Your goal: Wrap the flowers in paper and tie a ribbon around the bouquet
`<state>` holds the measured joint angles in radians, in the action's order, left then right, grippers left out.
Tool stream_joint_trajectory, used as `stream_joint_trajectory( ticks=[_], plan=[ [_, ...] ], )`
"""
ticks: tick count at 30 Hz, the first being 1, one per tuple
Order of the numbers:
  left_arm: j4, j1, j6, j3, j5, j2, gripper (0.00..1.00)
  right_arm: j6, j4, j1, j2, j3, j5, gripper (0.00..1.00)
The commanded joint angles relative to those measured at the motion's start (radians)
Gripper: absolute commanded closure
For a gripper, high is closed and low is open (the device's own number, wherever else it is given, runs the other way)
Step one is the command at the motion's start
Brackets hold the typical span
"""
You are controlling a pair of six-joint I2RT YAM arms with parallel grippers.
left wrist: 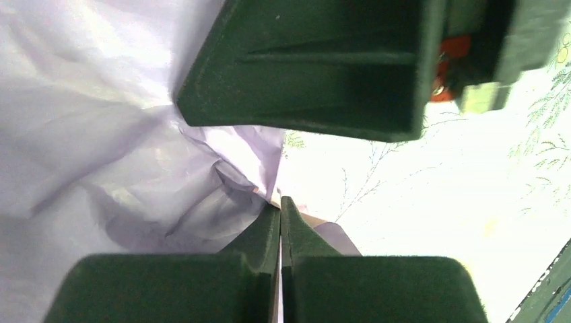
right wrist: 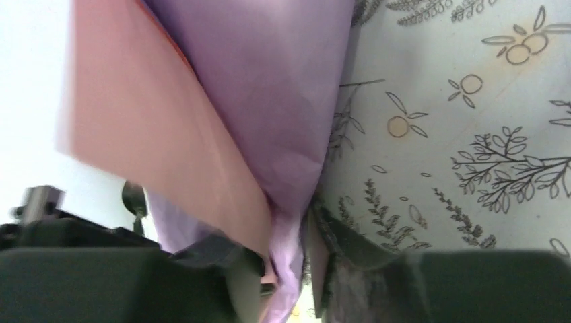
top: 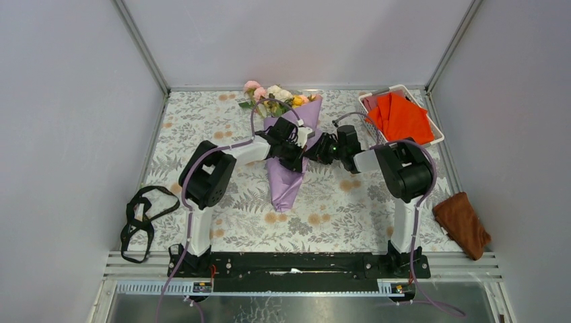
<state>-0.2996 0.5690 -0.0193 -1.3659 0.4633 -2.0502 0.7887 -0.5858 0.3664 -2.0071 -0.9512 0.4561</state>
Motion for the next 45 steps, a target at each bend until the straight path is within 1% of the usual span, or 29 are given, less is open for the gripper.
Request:
stream_joint_trajectory(
  ticks=[1,2,3,4,5,6,8,10,12,13,14,15,17,18,20,22,26,29,31,33,35,38,40,41,42,43,44,45],
  plan=[
    [0.005,0.012,0.071,-0.022,0.013,0.009,1.00,0.016,-0.036,-0.001,-0.047,0.002,0.030,0.77],
    [-0.017,0.016,0.090,-0.030,0.021,0.021,1.00,0.014,-0.039,-0.002,-0.047,0.005,0.023,0.85],
    [-0.041,0.025,0.110,-0.035,0.025,0.038,0.88,0.013,-0.044,-0.003,-0.048,0.006,0.019,0.91],
    [-0.063,0.035,0.135,-0.035,0.033,0.059,0.77,0.011,-0.048,-0.004,-0.049,0.005,0.019,0.95],
    [-0.091,0.049,0.165,-0.034,0.042,0.088,0.69,0.009,-0.048,-0.005,-0.051,0.000,0.017,0.98],
    [-0.125,0.063,0.196,-0.033,0.058,0.117,0.63,0.008,-0.048,-0.008,-0.054,-0.004,0.017,1.00],
    [-0.212,0.095,0.267,-0.035,0.110,0.190,0.55,0.005,-0.050,-0.013,-0.057,-0.007,0.020,1.00],
    [-0.305,0.101,0.329,-0.041,0.206,0.250,0.50,0.001,-0.049,-0.017,-0.058,-0.008,0.025,1.00],
    [-0.382,0.098,0.377,-0.048,0.242,0.303,0.51,-0.004,-0.050,-0.017,-0.056,-0.008,0.034,1.00],
    [-0.396,0.091,0.390,-0.048,0.232,0.329,0.54,-0.005,-0.050,-0.016,-0.055,-0.008,0.038,1.00],
    [-0.394,0.085,0.401,-0.040,0.204,0.351,0.58,-0.006,-0.050,-0.017,-0.055,-0.007,0.041,1.00],
    [-0.371,0.076,0.401,-0.026,0.158,0.367,0.66,-0.007,-0.050,-0.017,-0.053,-0.007,0.041,1.00],
    [-0.282,0.065,0.376,0.027,0.013,0.387,0.81,-0.006,-0.050,-0.017,-0.052,-0.006,0.046,1.00],
    [-0.238,0.067,0.376,0.056,-0.052,0.386,0.85,-0.004,-0.054,-0.016,-0.052,-0.007,0.048,1.00],
    [-0.197,0.081,0.394,0.096,-0.124,0.357,0.86,0.002,-0.058,-0.017,-0.053,-0.008,0.052,1.00],
    [-0.191,0.111,0.403,0.098,-0.166,0.298,0.86,0.006,-0.061,-0.017,-0.052,-0.006,0.052,1.00],
    [-0.118,0.206,0.428,0.136,-0.251,0.240,0.84,0.019,-0.070,-0.017,-0.045,-0.004,0.052,1.00],
    [-0.086,0.285,0.477,0.182,-0.312,0.222,0.84,0.019,-0.067,-0.017,-0.032,-0.001,0.048,1.00],
    [-0.075,0.320,0.502,0.213,-0.328,0.209,0.83,0.014,-0.060,-0.017,-0.021,-0.001,0.043,1.00],
    [-0.092,0.334,0.510,0.226,-0.320,0.192,0.82,0.012,-0.055,-0.017,-0.015,-0.003,0.043,1.00],
    [-0.142,0.341,0.515,0.216,-0.279,0.186,0.80,0.008,-0.049,-0.016,-0.010,-0.004,0.045,1.00],
    [-0.221,0.339,0.529,0.203,-0.202,0.250,0.74,-0.008,-0.032,-0.017,-0.003,-0.004,0.048,1.00],
    [-0.273,0.326,0.541,0.198,-0.173,0.327,0.66,-0.026,-0.012,-0.017,0.002,-0.007,0.045,1.00],
    [-0.309,0.311,0.544,0.191,-0.160,0.367,0.60,-0.034,-0.004,-0.017,0.004,-0.007,0.043,1.00],
    [-0.349,0.286,0.547,0.180,-0.153,0.412,0.51,-0.041,0.002,-0.016,0.008,-0.009,0.044,1.00],
    [-0.393,0.247,0.548,0.162,-0.151,0.437,0.44,-0.045,0.009,-0.017,0.010,-0.008,0.045,1.00],
    [-0.442,0.177,0.549,0.148,-0.151,0.457,0.39,-0.052,0.013,-0.017,0.014,-0.009,0.045,1.00],
    [-0.487,0.116,0.550,0.134,-0.157,0.470,0.36,-0.060,0.021,-0.016,0.018,-0.009,0.045,1.00]
  ],
)
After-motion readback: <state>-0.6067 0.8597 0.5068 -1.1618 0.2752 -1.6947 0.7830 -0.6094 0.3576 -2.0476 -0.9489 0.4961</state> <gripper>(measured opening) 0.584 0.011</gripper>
